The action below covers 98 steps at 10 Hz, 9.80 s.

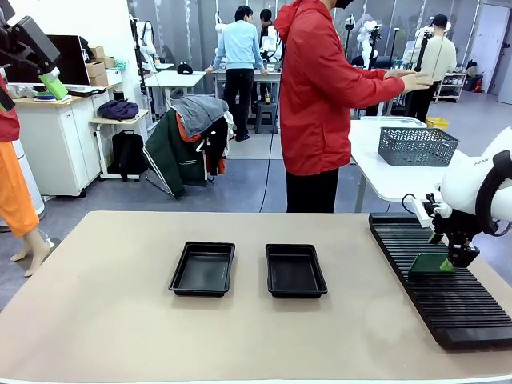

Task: Inspect and transfer BCBs to ESD trays.
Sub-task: Pick up the Blank PCB from the PCB Rack and place it in the left ESD tray.

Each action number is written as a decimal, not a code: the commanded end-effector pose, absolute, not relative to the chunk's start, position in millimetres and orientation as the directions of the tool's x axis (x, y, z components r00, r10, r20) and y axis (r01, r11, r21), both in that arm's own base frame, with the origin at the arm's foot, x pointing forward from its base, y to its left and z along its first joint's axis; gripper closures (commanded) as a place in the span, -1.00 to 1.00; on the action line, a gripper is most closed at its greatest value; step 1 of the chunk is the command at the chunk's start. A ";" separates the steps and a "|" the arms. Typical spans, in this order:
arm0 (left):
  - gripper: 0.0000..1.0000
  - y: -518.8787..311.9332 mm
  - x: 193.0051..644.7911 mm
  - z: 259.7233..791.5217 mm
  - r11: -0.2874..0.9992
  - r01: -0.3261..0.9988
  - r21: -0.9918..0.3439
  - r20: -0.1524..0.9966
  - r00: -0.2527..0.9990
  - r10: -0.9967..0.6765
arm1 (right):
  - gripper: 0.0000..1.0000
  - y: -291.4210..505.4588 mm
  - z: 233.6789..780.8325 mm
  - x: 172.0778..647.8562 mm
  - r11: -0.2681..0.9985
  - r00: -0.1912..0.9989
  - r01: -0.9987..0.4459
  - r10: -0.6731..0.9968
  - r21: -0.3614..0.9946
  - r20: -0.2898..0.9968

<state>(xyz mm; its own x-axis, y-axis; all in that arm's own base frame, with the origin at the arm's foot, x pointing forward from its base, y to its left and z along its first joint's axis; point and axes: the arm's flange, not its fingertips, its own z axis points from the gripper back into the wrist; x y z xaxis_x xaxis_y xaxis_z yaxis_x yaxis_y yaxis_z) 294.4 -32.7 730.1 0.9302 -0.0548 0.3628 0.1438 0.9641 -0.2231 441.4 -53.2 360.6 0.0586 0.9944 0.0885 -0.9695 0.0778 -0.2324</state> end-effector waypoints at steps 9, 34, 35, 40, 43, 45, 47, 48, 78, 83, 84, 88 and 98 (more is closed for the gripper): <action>-1.00 -32.7 293.8 729.7 0.964 0.143 -0.223 0.363 0.930 -0.054 | 0.39 -56.7 354.4 442.1 0.000 -0.012 -0.981 0.998 -0.196 0.059; -1.00 -32.7 293.8 729.7 0.964 0.143 -0.223 0.363 0.930 -0.054 | 0.99 -93.7 631.8 385.1 0.044 0.032 -0.983 0.997 -0.179 0.069; -1.00 -32.7 293.8 729.7 0.964 0.143 -0.223 0.363 0.930 -0.054 | 0.99 -98.8 631.8 382.1 0.030 0.015 -0.981 0.997 -0.191 0.078; -1.00 -32.7 293.8 729.7 0.964 0.143 -0.223 0.363 0.930 -0.054 | 0.99 -91.4 632.1 381.8 0.046 0.036 -0.980 0.998 -0.193 0.053; -1.00 -32.7 293.8 729.7 0.964 0.143 -0.223 0.363 0.930 -0.054 | 0.99 -91.4 632.1 381.8 0.046 0.036 -0.980 0.998 -0.193 0.053; -1.00 -32.7 293.8 729.7 0.964 0.143 -0.223 0.363 0.930 -0.054 | 0.99 -91.4 632.1 381.8 0.046 0.036 -0.980 0.998 -0.193 0.053; -1.00 -32.7 293.8 729.7 0.964 0.143 -0.223 0.363 0.930 -0.054 | 0.99 -91.4 632.1 381.8 0.046 0.036 -0.980 0.998 -0.193 0.053; -1.00 -32.7 293.8 729.7 0.964 0.143 -0.223 0.363 0.930 -0.054 | 0.95 -93.5 632.2 381.5 0.044 0.033 -0.980 0.998 -0.194 0.056; -1.00 -32.7 293.8 729.7 0.964 0.143 -0.223 0.363 0.930 -0.054 | 0.95 385.1 314.0 465.3 0.487 0.987 -0.105 -0.058 0.867 0.152; -1.00 -32.7 293.8 729.7 0.964 0.143 -0.223 0.363 0.930 -0.054 | 0.95 408.4 295.5 469.9 0.538 0.993 0.013 -0.103 0.843 0.051; -1.00 -32.7 293.8 729.7 0.964 0.143 -0.223 0.363 0.930 -0.054 | 0.95 412.4 292.1 471.7 0.541 0.994 0.024 -0.103 0.841 0.037; -1.00 -32.7 293.8 729.7 0.964 0.143 -0.223 0.363 0.930 -0.054 | 0.95 419.9 282.7 472.2 0.588 0.993 0.078 -0.117 0.805 -0.011; -1.00 -32.7 293.8 729.7 0.964 0.143 -0.223 0.363 0.930 -0.054 | 0.95 415.5 277.6 468.2 0.620 0.993 0.083 -0.114 0.780 -0.015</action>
